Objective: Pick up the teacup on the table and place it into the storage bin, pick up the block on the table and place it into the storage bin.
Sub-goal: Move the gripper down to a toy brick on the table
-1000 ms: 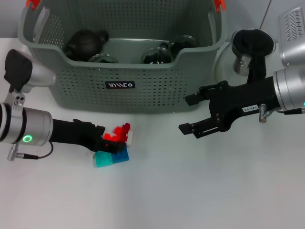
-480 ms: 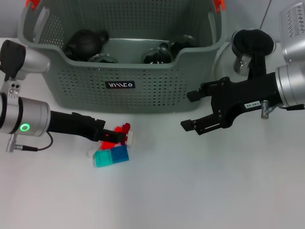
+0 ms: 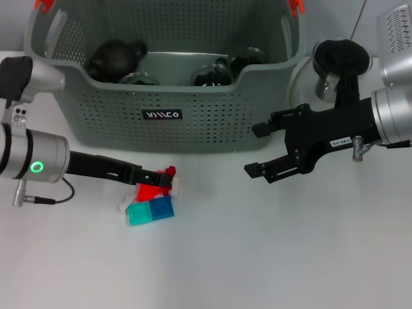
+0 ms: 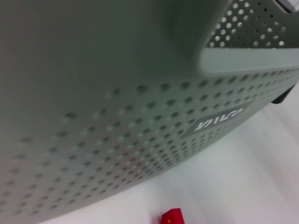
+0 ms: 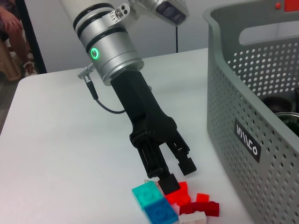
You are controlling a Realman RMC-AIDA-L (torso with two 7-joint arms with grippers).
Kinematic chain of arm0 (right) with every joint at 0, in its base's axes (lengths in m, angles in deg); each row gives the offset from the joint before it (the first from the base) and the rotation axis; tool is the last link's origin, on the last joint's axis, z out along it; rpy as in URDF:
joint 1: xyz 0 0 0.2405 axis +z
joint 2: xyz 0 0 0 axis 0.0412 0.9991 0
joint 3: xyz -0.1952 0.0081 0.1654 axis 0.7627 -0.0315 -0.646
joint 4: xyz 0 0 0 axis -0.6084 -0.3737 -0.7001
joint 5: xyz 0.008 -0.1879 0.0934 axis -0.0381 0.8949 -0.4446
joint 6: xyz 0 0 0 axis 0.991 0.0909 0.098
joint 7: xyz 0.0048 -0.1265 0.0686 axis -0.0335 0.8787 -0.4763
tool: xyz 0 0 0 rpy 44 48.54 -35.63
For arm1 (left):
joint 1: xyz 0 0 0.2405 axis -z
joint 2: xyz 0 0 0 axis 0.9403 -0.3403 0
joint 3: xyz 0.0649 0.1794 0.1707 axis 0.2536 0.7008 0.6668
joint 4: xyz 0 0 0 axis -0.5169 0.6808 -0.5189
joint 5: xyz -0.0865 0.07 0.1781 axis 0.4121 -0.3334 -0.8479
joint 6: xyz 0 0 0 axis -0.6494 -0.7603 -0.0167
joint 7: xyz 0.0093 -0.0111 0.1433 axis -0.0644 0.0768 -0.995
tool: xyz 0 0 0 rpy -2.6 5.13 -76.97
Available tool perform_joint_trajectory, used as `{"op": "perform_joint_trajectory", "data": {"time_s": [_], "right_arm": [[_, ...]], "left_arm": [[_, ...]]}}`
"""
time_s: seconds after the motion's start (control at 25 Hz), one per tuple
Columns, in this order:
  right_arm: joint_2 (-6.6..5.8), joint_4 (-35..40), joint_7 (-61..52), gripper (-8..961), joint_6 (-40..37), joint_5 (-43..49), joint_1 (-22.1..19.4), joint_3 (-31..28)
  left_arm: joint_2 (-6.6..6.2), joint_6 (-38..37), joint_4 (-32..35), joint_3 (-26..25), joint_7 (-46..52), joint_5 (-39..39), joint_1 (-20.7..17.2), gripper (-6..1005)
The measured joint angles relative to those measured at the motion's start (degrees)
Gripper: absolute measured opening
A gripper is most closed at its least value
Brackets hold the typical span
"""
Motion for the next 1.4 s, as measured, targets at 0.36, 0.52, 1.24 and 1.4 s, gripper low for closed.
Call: {"op": "perform_joint_trajectory", "data": {"time_s": [0.36,0.52,1.24,1.4], "right_arm": [[0.02,0.1,0.1,877,-0.1,-0.1,0.0,0.2],[0.02,0.0,0.1,877,-0.1,-0.1,0.0,0.1],[0.24,0.2,0.2,877,0.0,-0.1,0.0,0.0],[0.32,0.2,0.2,877,0.0,-0.1,0.0,0.0]], "left_arm": [[0.26,0.9,0.0,0.0,-0.2,-0.2,-0.5,923],[0.23,0.9,0.0,0.4,-1.1,-0.3,-0.6,923],[0.62,1.6,-0.3,0.3,-5.1,-0.1,-1.2,923],[0.71,3.8,-1.5,0.6,-5.1,-0.4,-0.9,923]]}}
